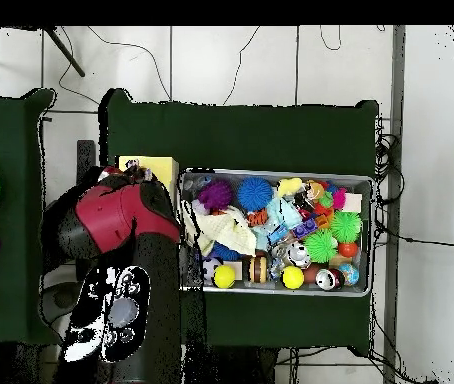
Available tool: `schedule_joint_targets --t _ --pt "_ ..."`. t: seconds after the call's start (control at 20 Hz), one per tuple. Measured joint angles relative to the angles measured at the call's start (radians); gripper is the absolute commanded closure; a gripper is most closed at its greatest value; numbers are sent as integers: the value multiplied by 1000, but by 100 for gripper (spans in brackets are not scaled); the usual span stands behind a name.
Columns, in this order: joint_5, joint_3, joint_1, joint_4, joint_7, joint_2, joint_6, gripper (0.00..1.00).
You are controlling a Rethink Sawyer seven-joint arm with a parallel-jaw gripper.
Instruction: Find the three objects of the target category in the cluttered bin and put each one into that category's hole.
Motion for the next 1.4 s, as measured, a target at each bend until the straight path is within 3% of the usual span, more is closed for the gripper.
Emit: schedule_joint_targets --t 1.4 --pt "-10 0 26 2 0 31 -52 100"
